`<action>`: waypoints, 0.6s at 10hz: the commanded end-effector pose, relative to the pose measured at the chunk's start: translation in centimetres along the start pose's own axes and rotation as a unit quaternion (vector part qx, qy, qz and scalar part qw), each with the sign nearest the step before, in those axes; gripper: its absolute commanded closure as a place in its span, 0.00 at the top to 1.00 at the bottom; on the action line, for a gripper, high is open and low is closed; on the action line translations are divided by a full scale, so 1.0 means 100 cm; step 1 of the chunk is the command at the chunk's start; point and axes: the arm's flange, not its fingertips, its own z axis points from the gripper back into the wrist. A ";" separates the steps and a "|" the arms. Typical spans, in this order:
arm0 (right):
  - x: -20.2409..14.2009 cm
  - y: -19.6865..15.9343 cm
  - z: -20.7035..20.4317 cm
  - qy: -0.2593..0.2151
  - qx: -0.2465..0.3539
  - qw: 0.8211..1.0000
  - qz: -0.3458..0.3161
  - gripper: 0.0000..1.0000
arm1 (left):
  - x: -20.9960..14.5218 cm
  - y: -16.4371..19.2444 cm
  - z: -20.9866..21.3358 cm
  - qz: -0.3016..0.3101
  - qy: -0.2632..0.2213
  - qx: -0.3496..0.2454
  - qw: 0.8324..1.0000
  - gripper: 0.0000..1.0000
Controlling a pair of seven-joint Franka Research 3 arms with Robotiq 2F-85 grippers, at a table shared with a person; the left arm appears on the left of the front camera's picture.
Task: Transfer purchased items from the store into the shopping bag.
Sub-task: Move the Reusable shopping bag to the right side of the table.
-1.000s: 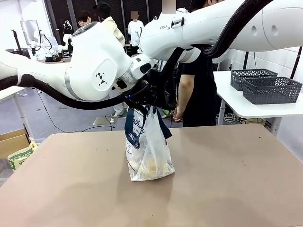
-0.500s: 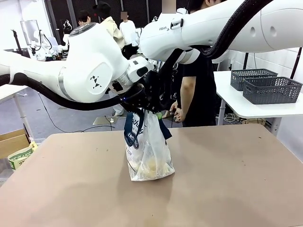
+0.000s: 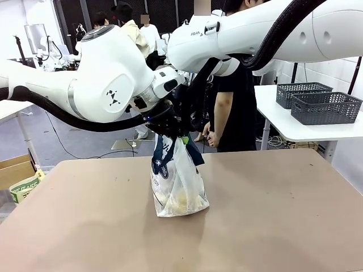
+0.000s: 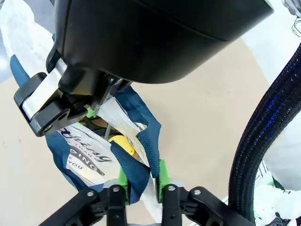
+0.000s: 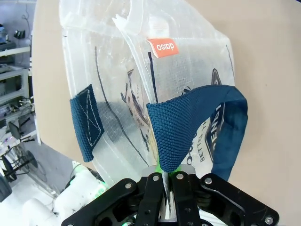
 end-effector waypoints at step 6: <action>0.002 -0.002 0.005 0.004 0.026 1.000 -0.007 0.00 | -0.014 0.002 0.007 0.012 -0.022 0.010 1.000 0.00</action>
